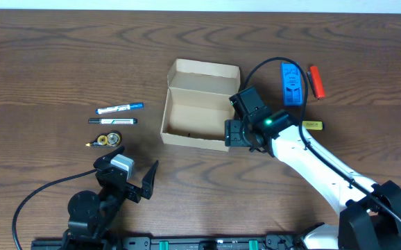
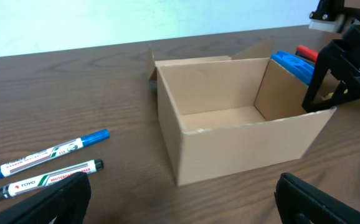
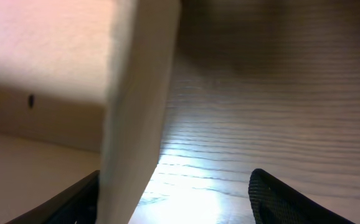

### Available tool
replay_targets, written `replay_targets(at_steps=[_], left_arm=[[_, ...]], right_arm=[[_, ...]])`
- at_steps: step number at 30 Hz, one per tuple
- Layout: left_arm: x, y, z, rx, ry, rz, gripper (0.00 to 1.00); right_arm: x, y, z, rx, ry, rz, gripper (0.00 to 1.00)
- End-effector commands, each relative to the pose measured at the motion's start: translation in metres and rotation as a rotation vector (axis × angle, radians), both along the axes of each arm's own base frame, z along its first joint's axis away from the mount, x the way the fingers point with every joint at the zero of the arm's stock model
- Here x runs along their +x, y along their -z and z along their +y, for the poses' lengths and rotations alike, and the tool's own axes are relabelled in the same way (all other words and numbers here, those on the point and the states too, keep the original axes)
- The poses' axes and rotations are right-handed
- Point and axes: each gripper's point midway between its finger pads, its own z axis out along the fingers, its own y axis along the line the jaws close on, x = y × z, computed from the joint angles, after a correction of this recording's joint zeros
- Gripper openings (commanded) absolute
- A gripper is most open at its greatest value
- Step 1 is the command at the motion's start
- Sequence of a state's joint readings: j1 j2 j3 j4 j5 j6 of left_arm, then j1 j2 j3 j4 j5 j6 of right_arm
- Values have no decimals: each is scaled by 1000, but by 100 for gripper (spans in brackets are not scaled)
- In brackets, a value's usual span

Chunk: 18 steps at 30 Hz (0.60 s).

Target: Pack container

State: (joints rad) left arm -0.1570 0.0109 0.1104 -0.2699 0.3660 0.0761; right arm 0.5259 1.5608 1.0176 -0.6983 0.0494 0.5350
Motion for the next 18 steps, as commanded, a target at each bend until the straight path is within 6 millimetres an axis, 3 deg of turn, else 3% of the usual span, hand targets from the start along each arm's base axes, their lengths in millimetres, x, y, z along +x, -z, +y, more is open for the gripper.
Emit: replay_targets(at_steps=[1,8,12,15,18], left_arm=[[1,11,2,10,-8,18,96],[1,11,2,10,-8,19,95],[1,11,2,10,-8,19,95],[1,11,2,10,-8,18,95],[1,11,2,10,-8,18,96]], right_arm=[[2,7,-18,-47,48,14,73],[2,8,-28,-57,67,27,75],[2,6,-23,-29,59,32,84],[6,-12,-12,32,46,3,89],[18,-54,-12,58,43,-102,98]])
